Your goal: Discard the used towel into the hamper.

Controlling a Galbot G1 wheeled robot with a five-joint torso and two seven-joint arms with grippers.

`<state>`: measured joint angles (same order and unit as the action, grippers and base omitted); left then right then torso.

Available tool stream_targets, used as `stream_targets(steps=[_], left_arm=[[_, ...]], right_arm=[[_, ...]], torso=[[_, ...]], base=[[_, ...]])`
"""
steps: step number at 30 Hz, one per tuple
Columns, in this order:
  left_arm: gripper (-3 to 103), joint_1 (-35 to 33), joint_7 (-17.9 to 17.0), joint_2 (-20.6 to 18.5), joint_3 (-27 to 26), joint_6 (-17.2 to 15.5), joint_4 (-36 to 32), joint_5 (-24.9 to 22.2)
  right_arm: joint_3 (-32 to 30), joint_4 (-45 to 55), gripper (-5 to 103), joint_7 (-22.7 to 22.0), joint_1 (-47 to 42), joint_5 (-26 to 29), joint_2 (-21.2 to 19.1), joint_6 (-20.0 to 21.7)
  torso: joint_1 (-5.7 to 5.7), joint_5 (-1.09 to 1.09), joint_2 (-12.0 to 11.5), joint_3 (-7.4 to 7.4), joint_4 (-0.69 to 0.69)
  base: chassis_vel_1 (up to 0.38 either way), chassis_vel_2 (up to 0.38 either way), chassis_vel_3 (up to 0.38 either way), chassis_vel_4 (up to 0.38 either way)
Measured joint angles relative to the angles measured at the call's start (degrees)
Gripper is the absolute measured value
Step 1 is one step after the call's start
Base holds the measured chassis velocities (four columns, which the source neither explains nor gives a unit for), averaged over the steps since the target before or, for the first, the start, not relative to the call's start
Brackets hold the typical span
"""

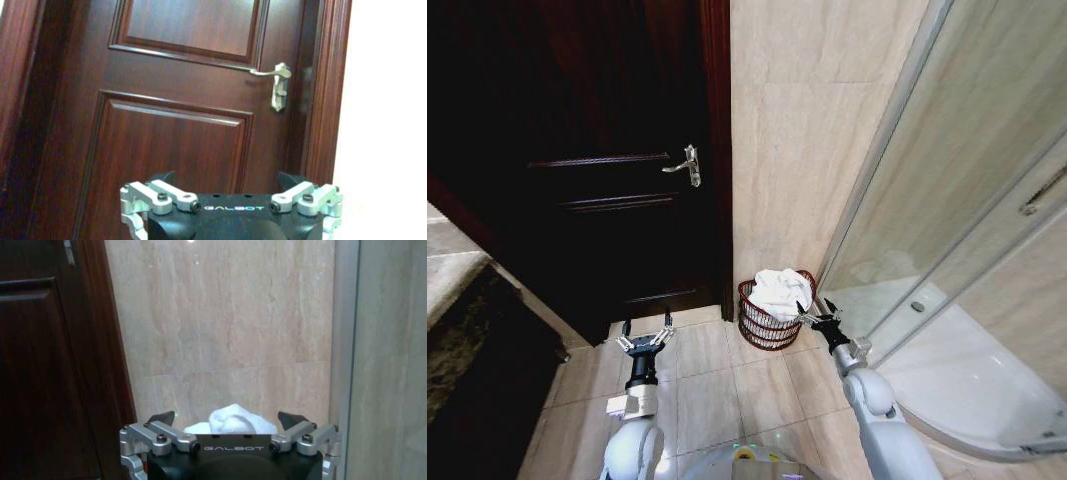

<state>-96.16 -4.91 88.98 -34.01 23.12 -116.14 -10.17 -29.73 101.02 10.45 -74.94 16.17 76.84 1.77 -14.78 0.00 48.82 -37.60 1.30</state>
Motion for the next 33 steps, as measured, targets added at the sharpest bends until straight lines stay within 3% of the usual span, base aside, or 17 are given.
stream_targets(steps=[11,14,15,20,26,33], left_arm=[[100,-0.1,0.1,0.2,0.1,-0.2,-0.5,0.3],[100,-0.1,0.1,0.4,0.1,-0.3,-0.6,0.6],[100,-0.1,0.1,0.4,0.1,-0.3,-0.6,0.6],[100,-0.4,0.1,0.4,-0.1,-0.6,-0.7,1.2],[100,-0.4,0.0,0.5,0.1,-1.2,-1.0,1.9],[100,-0.3,0.0,1.4,0.2,-1.3,-0.8,3.2]], right_arm=[[0.4,0.6,100,0.4,-0.3,-0.2,-0.3,0.6],[0.3,1.4,100,3.1,0.0,0.8,-1.1,6.0],[0.3,1.4,100,3.1,0.0,0.8,-1.1,6.0],[1.7,0.1,100,4.3,2.5,4.4,-3.8,17.5],[3.5,-7.6,100,5.6,8.6,5.7,-5.2,18.7],[5.9,-19.7,100,8.0,16.8,3.1,-4.4,17.0]], torso=[[-0.15,0.02,0.2,-0.14,-0.01],[-0.24,0.01,0.2,-0.21,-0.01],[-0.24,0.01,0.2,-0.21,-0.01],[-0.19,0.01,0.4,-0.20,0.00],[-0.16,0.01,0.4,-0.22,0.01],[-0.25,0.01,0.5,-0.28,-0.01]], base=[[-0.178,0.177,0.180,-0.174],[-0.169,0.176,0.178,-0.174],[-0.141,0.177,0.160,-0.120],[-0.036,0.033,0.013,-0.023],[0.060,-0.045,-0.042,0.046],[0.000,0.000,0.000,0.000]])
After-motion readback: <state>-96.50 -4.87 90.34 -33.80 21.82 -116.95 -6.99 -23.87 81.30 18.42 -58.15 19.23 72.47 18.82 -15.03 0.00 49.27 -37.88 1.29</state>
